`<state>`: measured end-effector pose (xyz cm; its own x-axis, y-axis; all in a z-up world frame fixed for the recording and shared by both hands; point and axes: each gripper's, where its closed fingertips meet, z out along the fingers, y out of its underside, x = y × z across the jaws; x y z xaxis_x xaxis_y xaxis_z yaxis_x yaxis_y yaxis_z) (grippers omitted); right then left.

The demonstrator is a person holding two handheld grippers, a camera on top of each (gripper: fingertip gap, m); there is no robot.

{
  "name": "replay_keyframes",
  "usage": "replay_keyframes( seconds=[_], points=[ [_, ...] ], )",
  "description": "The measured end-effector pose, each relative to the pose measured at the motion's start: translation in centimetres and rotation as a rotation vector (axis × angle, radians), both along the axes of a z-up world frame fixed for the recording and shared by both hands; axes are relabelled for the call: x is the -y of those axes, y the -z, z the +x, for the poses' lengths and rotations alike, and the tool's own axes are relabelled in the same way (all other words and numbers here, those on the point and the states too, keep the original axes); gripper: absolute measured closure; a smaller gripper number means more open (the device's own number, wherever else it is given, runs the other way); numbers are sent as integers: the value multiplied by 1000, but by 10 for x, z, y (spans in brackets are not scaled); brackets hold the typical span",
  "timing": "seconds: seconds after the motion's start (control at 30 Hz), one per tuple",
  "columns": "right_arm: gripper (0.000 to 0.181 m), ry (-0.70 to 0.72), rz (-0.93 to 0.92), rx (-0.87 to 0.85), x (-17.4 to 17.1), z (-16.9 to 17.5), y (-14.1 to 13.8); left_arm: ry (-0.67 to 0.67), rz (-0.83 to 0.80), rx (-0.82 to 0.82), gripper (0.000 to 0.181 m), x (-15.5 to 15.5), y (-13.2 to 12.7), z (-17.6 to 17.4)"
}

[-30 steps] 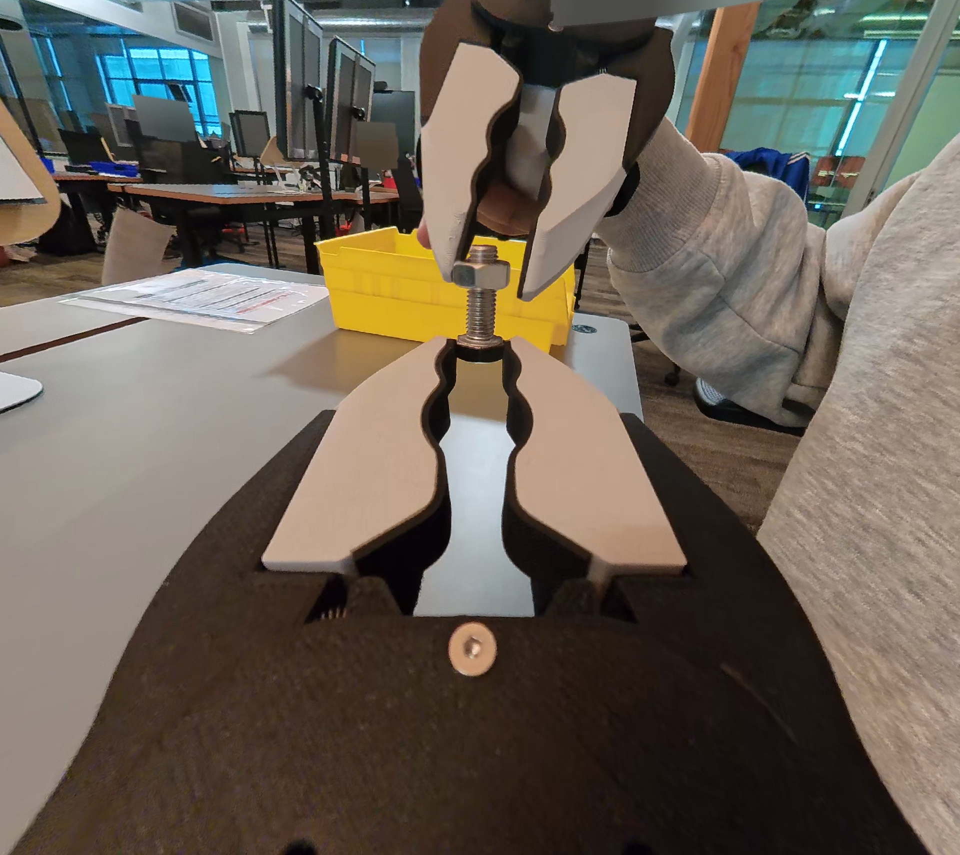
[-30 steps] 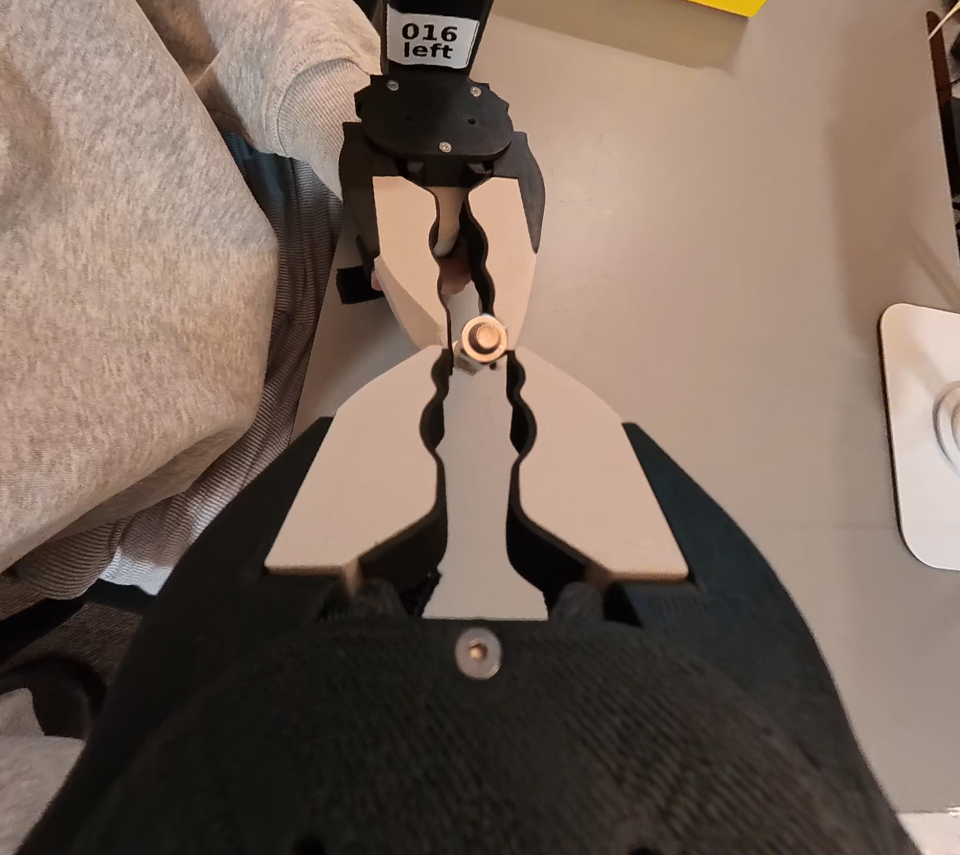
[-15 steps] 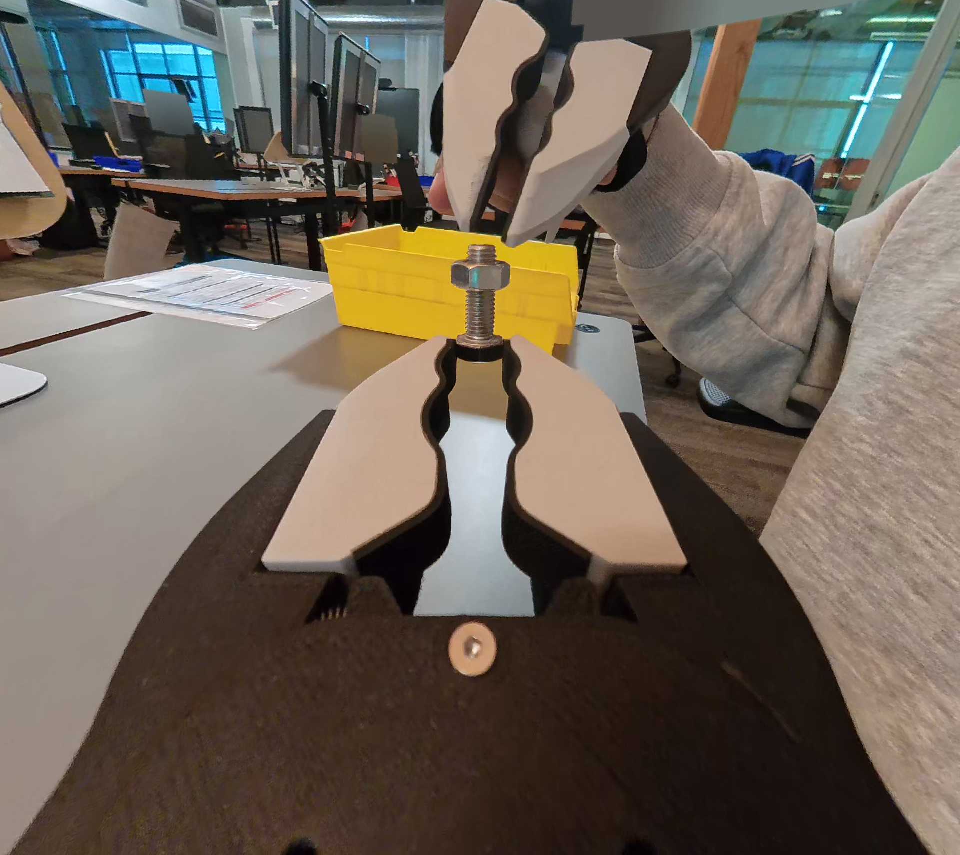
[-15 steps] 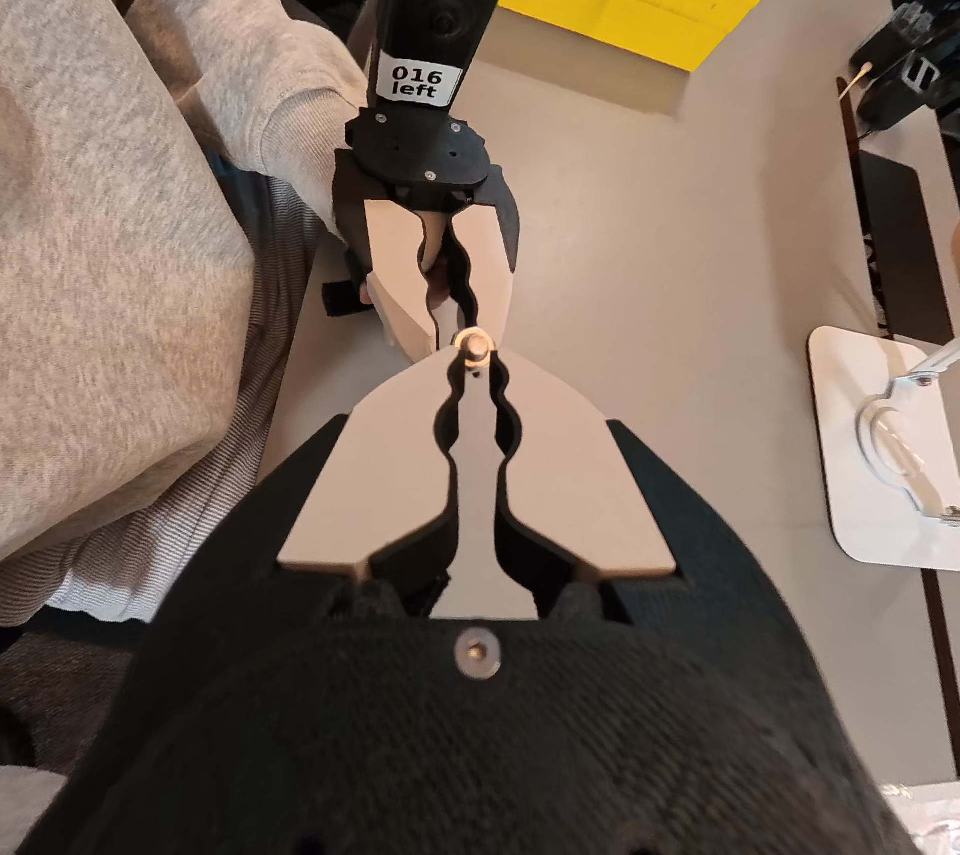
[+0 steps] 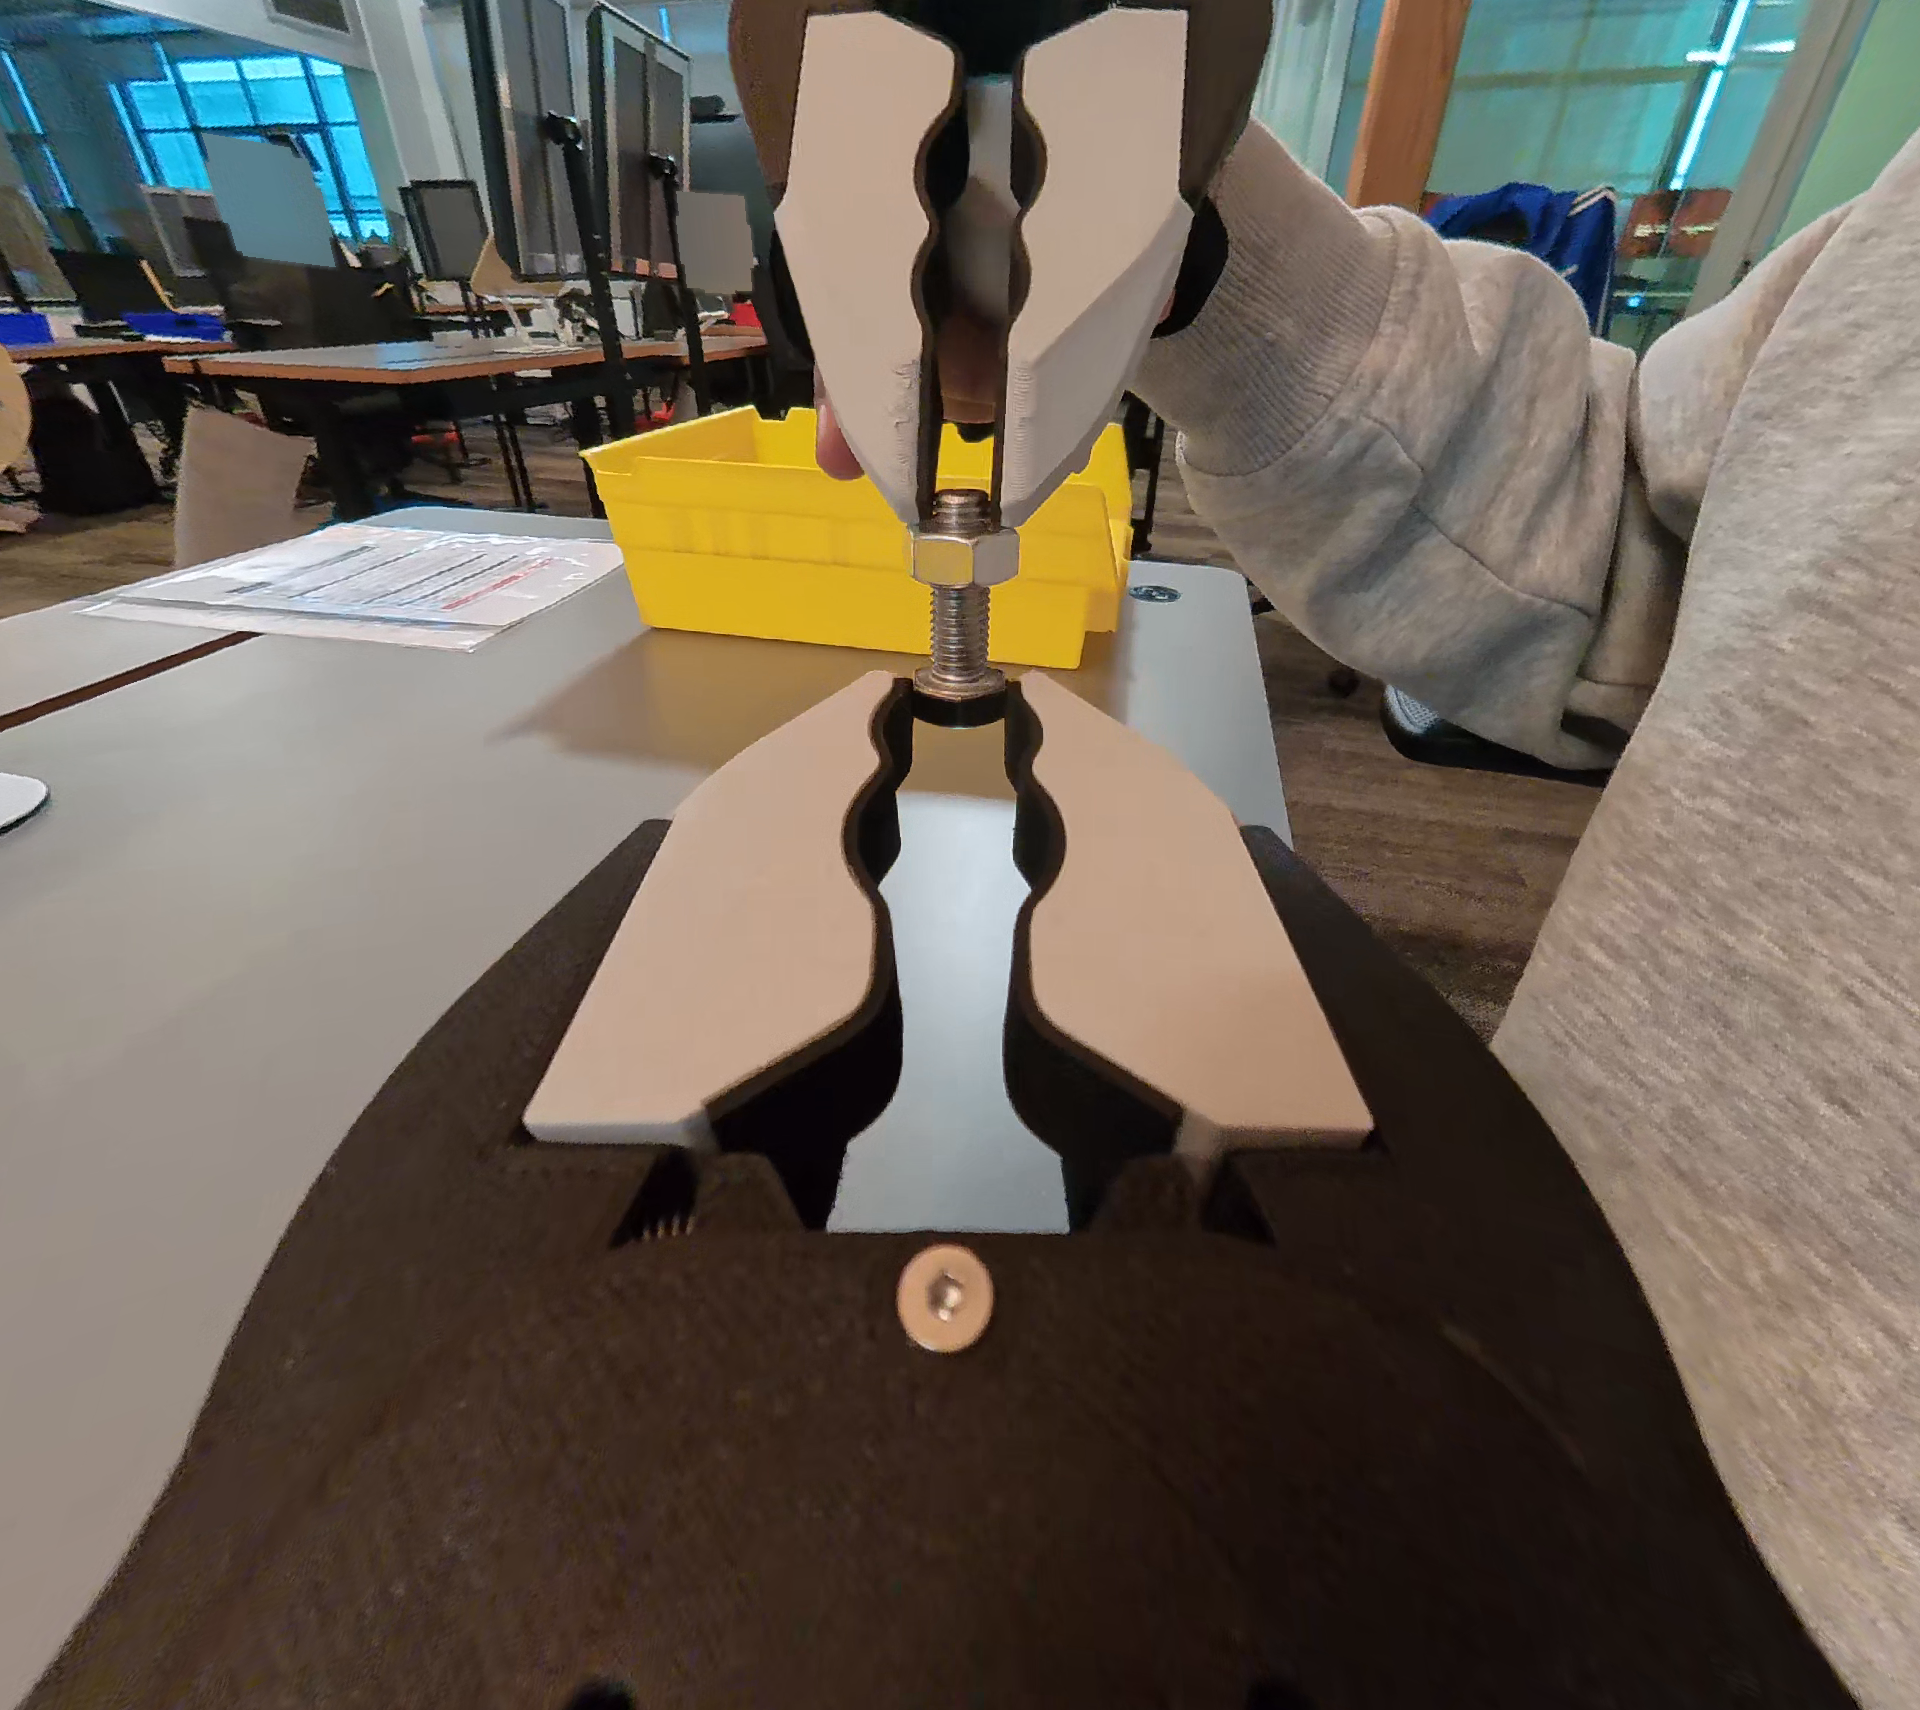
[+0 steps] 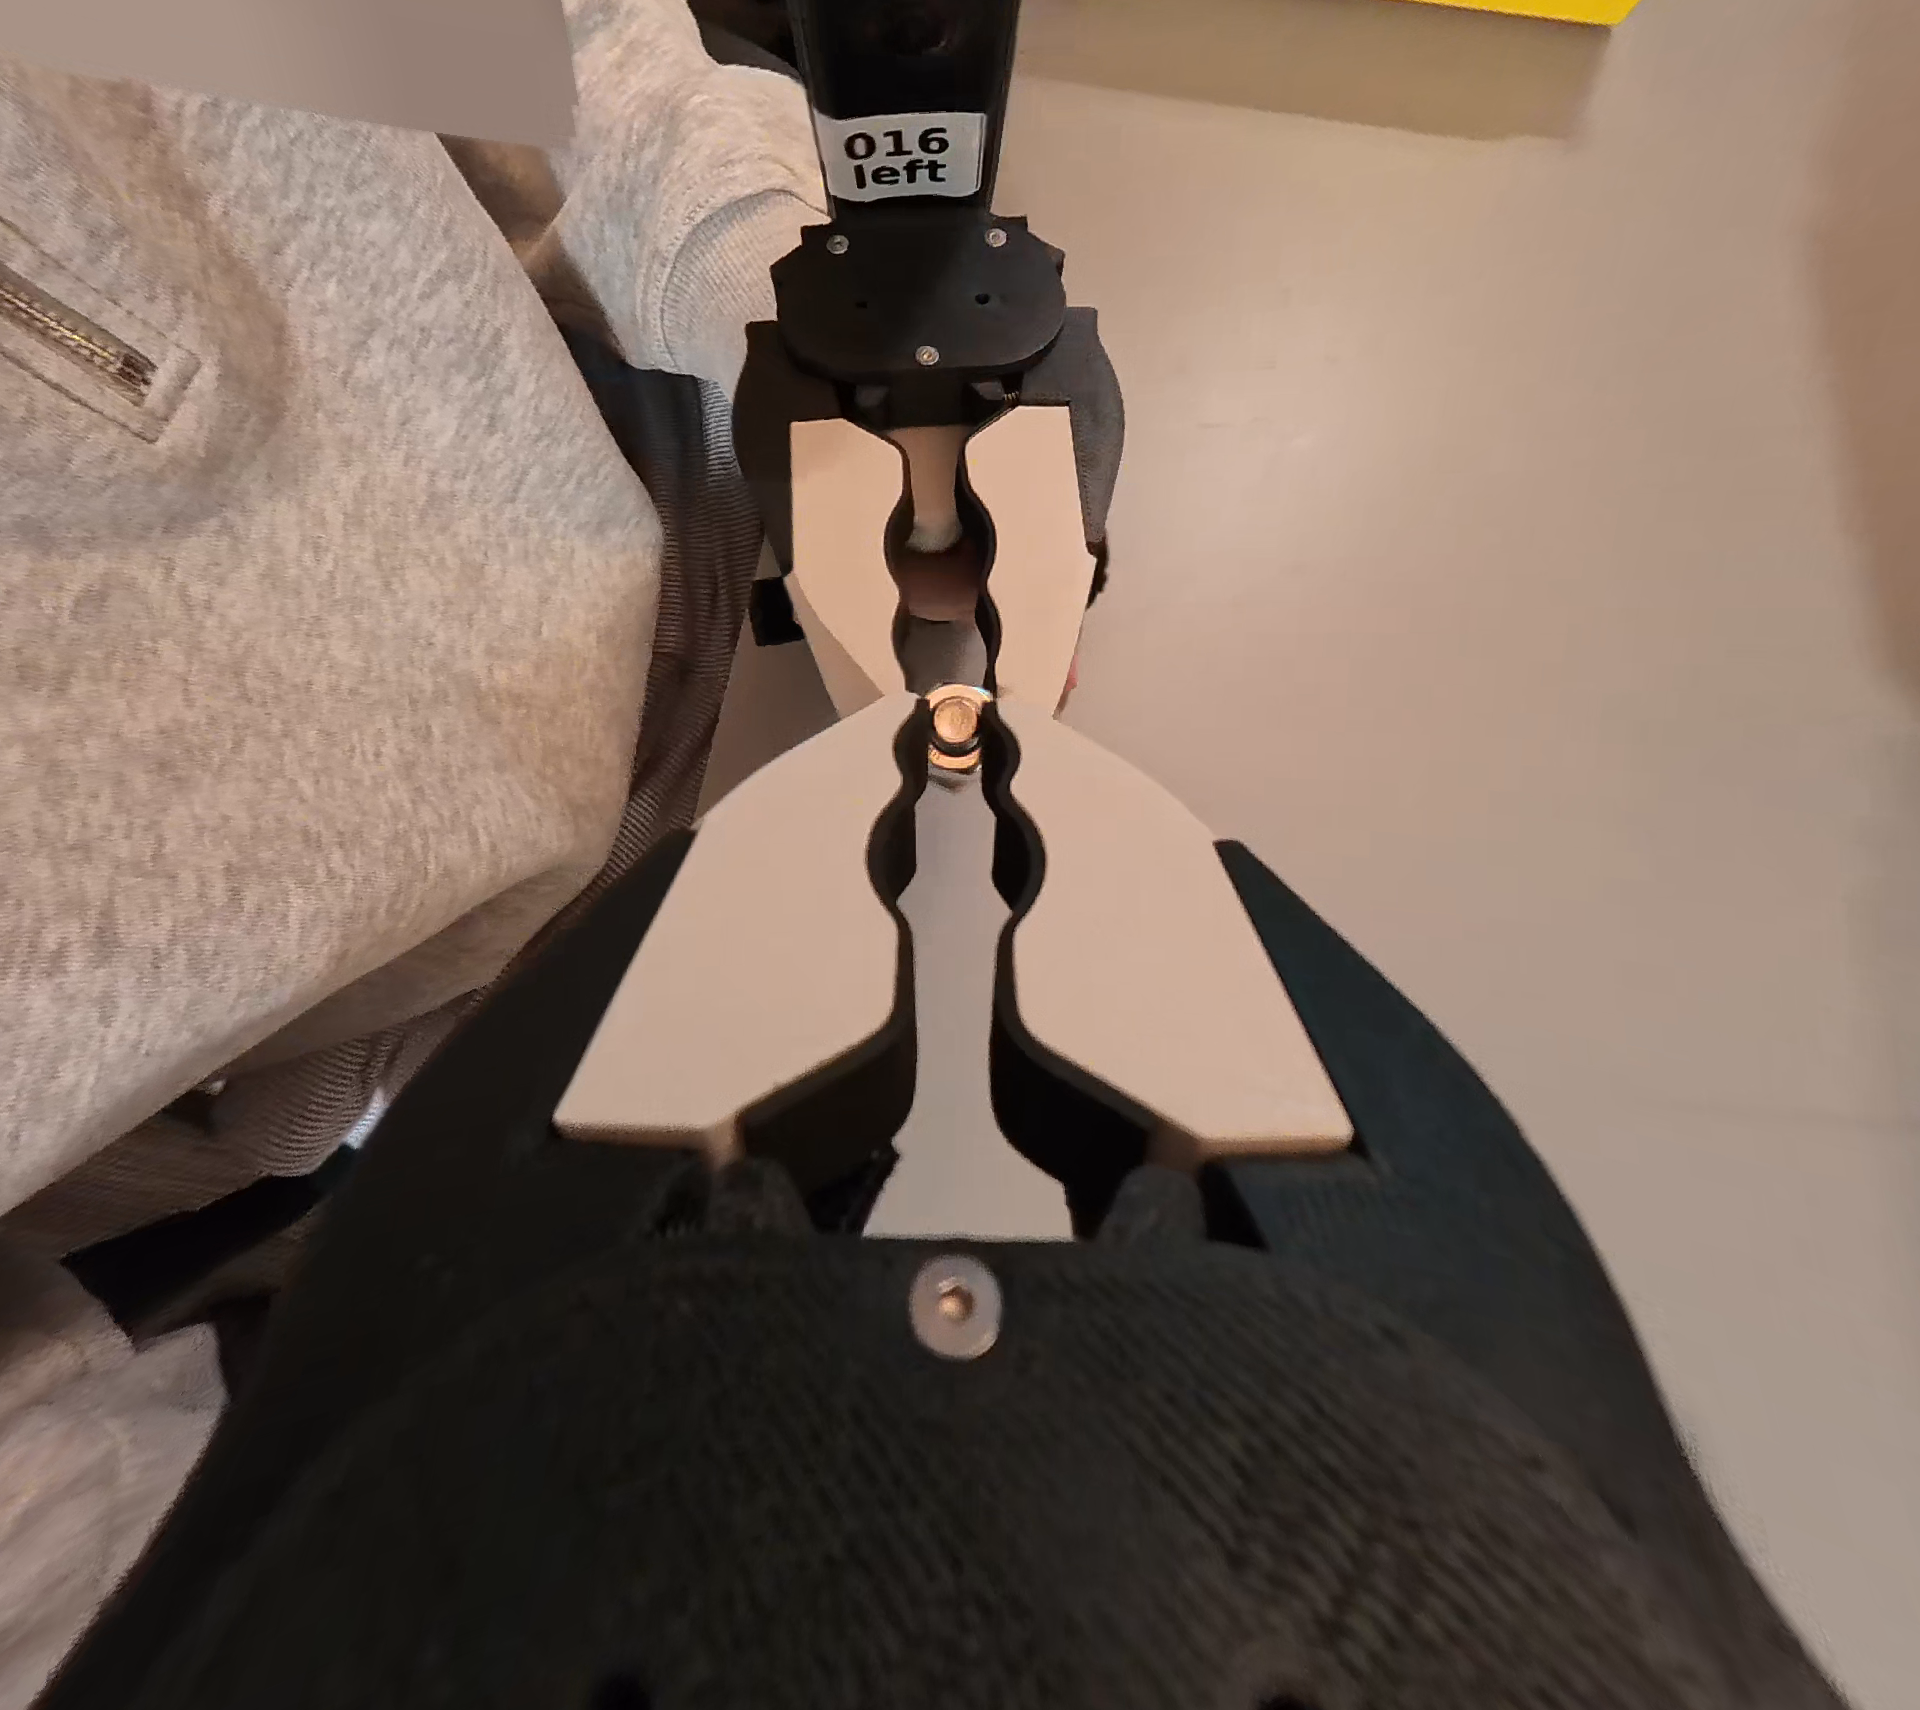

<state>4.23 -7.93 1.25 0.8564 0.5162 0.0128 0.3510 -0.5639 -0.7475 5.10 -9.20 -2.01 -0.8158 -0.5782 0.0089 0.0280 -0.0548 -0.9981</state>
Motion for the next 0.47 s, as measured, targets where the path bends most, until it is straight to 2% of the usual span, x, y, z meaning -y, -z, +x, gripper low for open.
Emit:
replay_keyframes(
  seconds=[0.2,0.23,0.33,0.4,0.47],
  points=[
    [172,5,29,12,-3,5,-3,5,-44,-24,161,-4,-4,1],
    [172,11,38,24,-3,7,-4,-14,-62,-24,156,-6,-6,3],
    [172,80,70,94,0,24,-14,-83,-117,-54,125,-18,-10,14],
    [172,230,87,186,12,56,-29,-99,-139,-88,123,-23,-8,19],
    [172,502,78,302,43,108,-51,-90,-149,-108,129,-24,-7,20]
  ],
)
